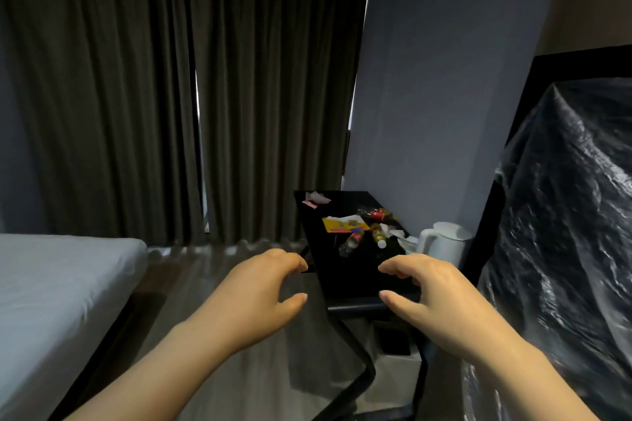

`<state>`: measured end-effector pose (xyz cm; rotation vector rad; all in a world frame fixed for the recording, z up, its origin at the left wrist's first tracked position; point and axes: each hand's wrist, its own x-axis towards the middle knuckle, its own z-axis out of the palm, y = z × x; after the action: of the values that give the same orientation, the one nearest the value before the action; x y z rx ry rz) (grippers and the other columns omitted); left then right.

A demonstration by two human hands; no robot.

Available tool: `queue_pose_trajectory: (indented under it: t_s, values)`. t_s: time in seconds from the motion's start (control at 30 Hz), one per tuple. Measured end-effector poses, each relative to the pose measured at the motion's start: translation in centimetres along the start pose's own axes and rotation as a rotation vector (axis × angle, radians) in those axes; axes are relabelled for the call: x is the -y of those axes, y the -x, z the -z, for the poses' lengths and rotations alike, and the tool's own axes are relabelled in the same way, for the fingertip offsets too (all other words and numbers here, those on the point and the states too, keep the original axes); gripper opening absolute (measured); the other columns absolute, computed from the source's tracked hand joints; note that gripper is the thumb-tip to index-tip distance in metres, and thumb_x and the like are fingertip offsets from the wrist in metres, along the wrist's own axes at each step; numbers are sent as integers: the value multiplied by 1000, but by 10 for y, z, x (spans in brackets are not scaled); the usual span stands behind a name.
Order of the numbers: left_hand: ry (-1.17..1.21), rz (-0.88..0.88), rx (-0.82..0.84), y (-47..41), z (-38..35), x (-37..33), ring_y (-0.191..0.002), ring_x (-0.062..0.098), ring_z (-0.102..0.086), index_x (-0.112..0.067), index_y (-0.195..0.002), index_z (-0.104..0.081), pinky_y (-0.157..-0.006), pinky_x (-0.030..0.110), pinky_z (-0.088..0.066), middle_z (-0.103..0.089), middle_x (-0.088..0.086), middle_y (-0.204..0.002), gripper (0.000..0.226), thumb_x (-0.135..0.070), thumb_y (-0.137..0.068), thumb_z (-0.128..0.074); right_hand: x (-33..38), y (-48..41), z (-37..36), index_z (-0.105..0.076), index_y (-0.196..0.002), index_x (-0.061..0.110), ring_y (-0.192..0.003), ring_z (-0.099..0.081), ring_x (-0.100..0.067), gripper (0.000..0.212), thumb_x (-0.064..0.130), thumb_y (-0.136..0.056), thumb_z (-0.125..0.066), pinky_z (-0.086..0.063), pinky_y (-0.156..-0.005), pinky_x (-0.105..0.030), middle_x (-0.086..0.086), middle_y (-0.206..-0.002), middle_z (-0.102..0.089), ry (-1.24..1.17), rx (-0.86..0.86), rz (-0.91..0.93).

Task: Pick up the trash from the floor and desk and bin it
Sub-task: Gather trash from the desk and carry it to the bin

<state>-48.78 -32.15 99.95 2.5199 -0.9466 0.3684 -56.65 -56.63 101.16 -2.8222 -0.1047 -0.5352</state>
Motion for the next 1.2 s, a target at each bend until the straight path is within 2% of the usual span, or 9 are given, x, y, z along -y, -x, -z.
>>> queue_pose_trajectory:
  t_s: [0.07,0.2,0.37,0.5,0.57,0.8,0.93,1.03,1.2]
  values:
    - [-5,-1,9,-22,-8,20,-105,-3,-52,-35,-125,-52,-92,17,-43,-54,-18,-114,40,-43,-86,-58,-7,-28,-15,-56,-121,40,-106,-48,11,37,46,-85,-60,-38,-82,-7,28,-115,-55,-22,-3,0]
    - [-16,20,3,-72,-23,61,-103,-5,-52,-35,-126,-52,-89,13,-43,-55,-18,-116,41,-43,-86,-59,-29,-90,-47,-55,-122,41,-108,-48,10,38,48,-85,-59,-41,-90,-13,29,-115,-55,-52,4,11]
    - [-43,27,8,-147,-36,101,-103,-1,-54,-35,-123,-54,-91,19,-45,-56,-16,-115,38,-41,-86,-59,-66,-168,-77,-57,-120,39,-106,-50,8,38,47,-83,-61,-43,-90,-15,28,-113,-57,-112,-19,-24]
    - [-32,34,11,-201,-54,132,-101,-4,-52,-37,-123,-52,-86,13,-44,-55,-19,-115,38,-43,-86,-59,-92,-222,-100,-58,-120,39,-109,-50,9,38,47,-83,-60,-45,-92,-18,27,-116,-56,-137,-5,-30]
    - [-19,39,31,-223,-63,147,-101,-3,-53,-34,-123,-53,-84,11,-43,-56,-17,-116,38,-42,-86,-60,-103,-245,-111,-58,-121,40,-108,-50,9,38,48,-83,-60,-45,-91,-16,28,-116,-56,-150,21,-49]
    - [13,11,78,-299,-95,211,-107,3,-55,-27,-125,-56,-93,16,-41,-58,-11,-119,40,-36,-86,-62,-128,-319,-157,-59,-119,39,-100,-54,7,38,47,-82,-61,-48,-87,-19,27,-111,-57,-138,60,-120]
    - [36,-32,109,-345,-113,261,-107,4,-55,-25,-125,-57,-91,13,-40,-58,-9,-119,41,-33,-86,-62,-138,-362,-189,-59,-120,38,-99,-55,6,39,46,-82,-63,-48,-86,-18,26,-113,-57,-140,76,-196]
    - [56,-61,120,-382,-121,303,-104,6,-56,-23,-123,-58,-90,16,-42,-60,-8,-117,39,-33,-85,-63,-139,-399,-213,-59,-120,38,-100,-54,6,38,45,-83,-64,-47,-85,-16,26,-112,-56,-135,77,-264]
    - [97,-119,174,-434,-142,366,-102,5,-57,-26,-120,-59,-90,18,-43,-60,-9,-113,38,-35,-83,-63,-140,-447,-254,-60,-120,38,-98,-55,8,39,44,-81,-66,-43,-74,-10,24,-112,-59,-160,68,-393]
